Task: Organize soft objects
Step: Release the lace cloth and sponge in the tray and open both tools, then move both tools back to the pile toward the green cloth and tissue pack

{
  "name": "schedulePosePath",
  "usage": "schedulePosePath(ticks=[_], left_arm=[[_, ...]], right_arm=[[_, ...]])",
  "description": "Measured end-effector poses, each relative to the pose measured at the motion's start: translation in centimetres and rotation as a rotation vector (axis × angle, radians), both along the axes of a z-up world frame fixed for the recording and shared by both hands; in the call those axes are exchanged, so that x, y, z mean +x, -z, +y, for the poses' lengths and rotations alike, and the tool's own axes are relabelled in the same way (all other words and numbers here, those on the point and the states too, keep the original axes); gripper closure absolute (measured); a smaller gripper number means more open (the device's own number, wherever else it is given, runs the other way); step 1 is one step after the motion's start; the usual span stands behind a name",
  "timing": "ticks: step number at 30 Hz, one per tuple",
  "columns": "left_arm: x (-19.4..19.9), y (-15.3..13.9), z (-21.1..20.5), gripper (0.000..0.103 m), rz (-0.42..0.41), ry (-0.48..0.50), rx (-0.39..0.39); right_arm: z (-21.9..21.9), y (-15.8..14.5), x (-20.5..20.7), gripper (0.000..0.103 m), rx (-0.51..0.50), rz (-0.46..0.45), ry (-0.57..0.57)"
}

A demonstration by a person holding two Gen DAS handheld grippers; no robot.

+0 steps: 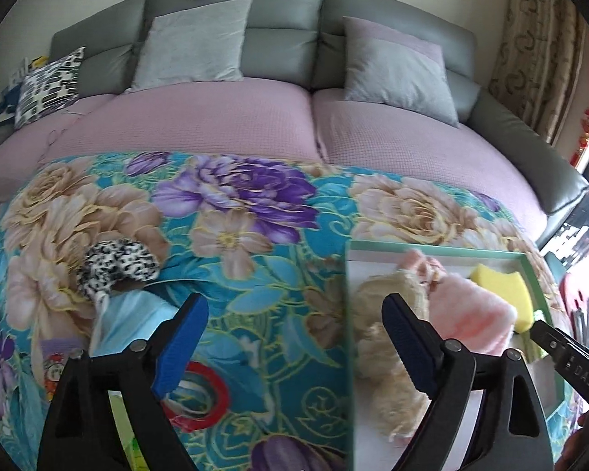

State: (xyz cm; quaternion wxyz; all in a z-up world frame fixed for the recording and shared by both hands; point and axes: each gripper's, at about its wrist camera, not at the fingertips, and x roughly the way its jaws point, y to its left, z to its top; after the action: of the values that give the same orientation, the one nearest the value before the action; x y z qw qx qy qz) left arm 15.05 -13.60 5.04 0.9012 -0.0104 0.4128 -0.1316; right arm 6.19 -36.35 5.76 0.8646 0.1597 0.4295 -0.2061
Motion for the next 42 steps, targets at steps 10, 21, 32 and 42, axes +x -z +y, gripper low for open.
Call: schedulePosePath(ticks=[10,21,32,42], left_arm=[[0.4,0.4,1.8,0.012,0.006,-0.088,0.040],[0.3,0.4,1.9,0.004,-0.026,-0.120,0.053],[0.5,0.3,2.9,0.001,-0.034,-0.183,0.082],[0.3,0.0,2.9,0.001,-0.058,-0.182,0.099]], right_arm=[[0.8,-0.4,0.3,0.040,-0.039,0.010,-0.016],[1.0,-0.2,0.3,0.005,-0.083,0.054,-0.026],[1.6,-0.3,0.5,0.000,-0.150,0.087,-0.039],[3.3,-0.8,0.6,0.000,-0.142,0.102,-0.091]])
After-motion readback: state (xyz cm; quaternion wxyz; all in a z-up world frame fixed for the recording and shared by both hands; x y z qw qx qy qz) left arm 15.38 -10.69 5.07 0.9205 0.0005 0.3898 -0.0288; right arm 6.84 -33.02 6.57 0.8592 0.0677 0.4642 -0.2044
